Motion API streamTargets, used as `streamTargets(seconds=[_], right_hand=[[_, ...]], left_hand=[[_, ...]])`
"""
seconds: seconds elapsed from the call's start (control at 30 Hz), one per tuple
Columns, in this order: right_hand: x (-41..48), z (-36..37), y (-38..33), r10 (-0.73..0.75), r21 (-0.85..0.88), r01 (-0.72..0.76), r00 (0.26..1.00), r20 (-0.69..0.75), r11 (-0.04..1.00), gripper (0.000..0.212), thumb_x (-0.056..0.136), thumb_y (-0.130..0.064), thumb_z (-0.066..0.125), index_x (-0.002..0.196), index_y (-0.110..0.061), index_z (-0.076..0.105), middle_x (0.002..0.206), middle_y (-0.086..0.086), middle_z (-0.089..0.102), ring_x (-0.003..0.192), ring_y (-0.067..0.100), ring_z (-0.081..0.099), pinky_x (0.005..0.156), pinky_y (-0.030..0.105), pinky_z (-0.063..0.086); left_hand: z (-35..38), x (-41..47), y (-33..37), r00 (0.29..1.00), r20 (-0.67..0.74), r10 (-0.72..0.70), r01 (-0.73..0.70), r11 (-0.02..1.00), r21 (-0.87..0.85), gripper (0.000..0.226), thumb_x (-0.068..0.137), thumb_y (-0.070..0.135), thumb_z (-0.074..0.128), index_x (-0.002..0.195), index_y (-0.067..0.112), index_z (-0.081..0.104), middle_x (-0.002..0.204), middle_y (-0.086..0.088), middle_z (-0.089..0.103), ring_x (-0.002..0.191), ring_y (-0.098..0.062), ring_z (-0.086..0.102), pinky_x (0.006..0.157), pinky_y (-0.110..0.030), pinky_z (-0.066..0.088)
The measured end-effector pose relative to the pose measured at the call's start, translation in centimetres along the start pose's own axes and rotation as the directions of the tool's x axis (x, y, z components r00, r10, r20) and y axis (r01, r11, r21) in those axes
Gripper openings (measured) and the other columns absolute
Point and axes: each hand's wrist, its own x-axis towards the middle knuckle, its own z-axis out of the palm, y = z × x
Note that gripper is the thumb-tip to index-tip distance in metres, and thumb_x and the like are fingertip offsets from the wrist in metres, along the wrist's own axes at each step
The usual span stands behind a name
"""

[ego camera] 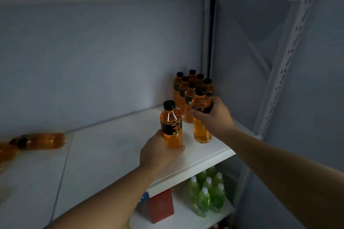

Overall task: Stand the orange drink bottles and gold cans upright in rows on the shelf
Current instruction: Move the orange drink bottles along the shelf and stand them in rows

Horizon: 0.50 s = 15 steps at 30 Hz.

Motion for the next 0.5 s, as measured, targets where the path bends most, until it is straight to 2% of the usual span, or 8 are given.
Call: streamTargets(seconds=[0.17, 0.33, 0.5], right_hand=[[1.9, -2.9, 2.4, 0.079, -0.044, -0.083, 0.994, -0.080, 0.996, 0.050, 0.078, -0.043, 0.081, 0.117, -0.030, 0.051, 0.100, -0.011, 0.063, 0.091, 0.009, 0.063, 0.080, 0.037, 0.058], [3.6, -4.0, 4.4, 0.097, -0.086, -0.110, 0.985, -0.143, 0.990, 0.050, 0.080, -0.042, 0.081, 0.115, -0.031, 0.048, 0.096, -0.013, 0.060, 0.086, 0.006, 0.060, 0.071, 0.029, 0.050], [4.6, -3.8, 6.2, 0.128, -0.082, -0.138, 0.985, -0.116, 0.987, 0.050, 0.081, -0.040, 0.082, 0.114, -0.033, 0.045, 0.097, -0.013, 0.059, 0.086, 0.006, 0.059, 0.070, 0.026, 0.048]], left_hand=[[3.2, 3.4, 2.5, 0.992, 0.110, 0.067, -0.068, 0.998, 0.008, 0.058, 0.061, 0.067, 0.077, 0.107, 0.037, 0.059, 0.094, 0.017, 0.071, 0.086, -0.010, 0.068, 0.080, -0.036, 0.057], [6.0, 5.8, 3.4, 0.984, 0.151, 0.095, -0.092, 0.995, -0.026, 0.055, 0.062, 0.064, 0.079, 0.105, 0.035, 0.060, 0.092, 0.015, 0.071, 0.084, -0.011, 0.068, 0.078, -0.036, 0.057], [7.9, 7.0, 3.5, 0.981, 0.171, 0.092, -0.090, 0.996, -0.021, 0.057, 0.062, 0.065, 0.079, 0.106, 0.035, 0.060, 0.095, 0.014, 0.070, 0.087, -0.013, 0.068, 0.079, -0.036, 0.057]])
